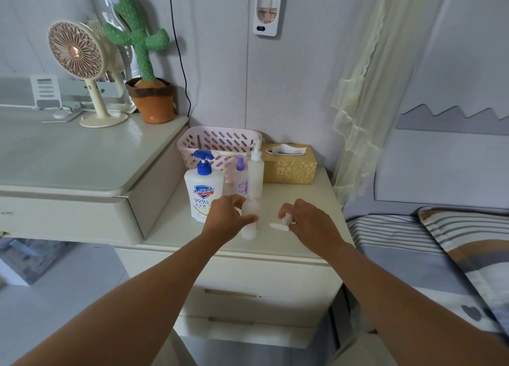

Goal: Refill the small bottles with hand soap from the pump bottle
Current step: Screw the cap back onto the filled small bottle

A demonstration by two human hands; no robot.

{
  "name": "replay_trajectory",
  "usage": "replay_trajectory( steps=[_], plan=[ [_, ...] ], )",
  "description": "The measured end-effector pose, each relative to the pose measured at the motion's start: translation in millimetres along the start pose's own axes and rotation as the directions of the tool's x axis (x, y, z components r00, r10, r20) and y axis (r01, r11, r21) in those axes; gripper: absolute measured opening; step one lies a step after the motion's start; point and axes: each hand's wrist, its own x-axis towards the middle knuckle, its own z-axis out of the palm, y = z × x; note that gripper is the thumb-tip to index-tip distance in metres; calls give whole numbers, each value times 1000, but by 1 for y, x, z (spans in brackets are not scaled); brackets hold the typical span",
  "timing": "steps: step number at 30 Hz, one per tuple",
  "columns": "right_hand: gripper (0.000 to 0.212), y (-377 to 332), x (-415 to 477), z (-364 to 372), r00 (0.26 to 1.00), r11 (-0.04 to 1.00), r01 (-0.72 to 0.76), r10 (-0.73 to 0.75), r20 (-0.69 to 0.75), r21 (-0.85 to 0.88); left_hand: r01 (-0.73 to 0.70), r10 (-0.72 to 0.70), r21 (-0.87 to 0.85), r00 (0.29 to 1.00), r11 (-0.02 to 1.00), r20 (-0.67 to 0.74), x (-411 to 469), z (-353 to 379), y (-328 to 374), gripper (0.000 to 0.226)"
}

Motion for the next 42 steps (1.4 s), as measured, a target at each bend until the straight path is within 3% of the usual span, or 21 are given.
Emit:
replay_trajectory(
  steps=[5, 11, 16, 20, 24, 31, 42],
  plan=[
    [16, -4, -1, -7, 985, 996, -41, 53, -162, 76, 5, -5, -4, 1000, 1000, 3, -1, 0, 1, 49],
    [18, -10, 2, -22, 939, 925, -96, 207, -276, 367, 5, -5, -2, 1000, 1000, -3, -1, 0, 2, 49],
    [10, -24, 8, -47, 860, 814, -27, 314, -401, 580, 4, -4, -10, 1000, 1000, -5, -3, 0, 2, 49],
    [15, -39, 18, -64, 848, 710, 82, 320, -423, 700, 5, -5, -25, 1000, 1000, -5, -3, -1, 3, 50],
    [24, -47, 24, -69, 862, 662, 116, 303, -406, 740, 15, -15, -38, 1000, 999, -4, -4, 0, 2, 50],
    [18, -58, 33, -66, 883, 612, 77, 325, -338, 787, 21, -20, -41, 1000, 999, 6, -4, 0, 2, 50],
    [19, -70, 49, -64, 913, 735, 39, 250, -323, 677, 8, -9, -51, 1000, 999, -8, -4, 0, -1, 45]
  ],
)
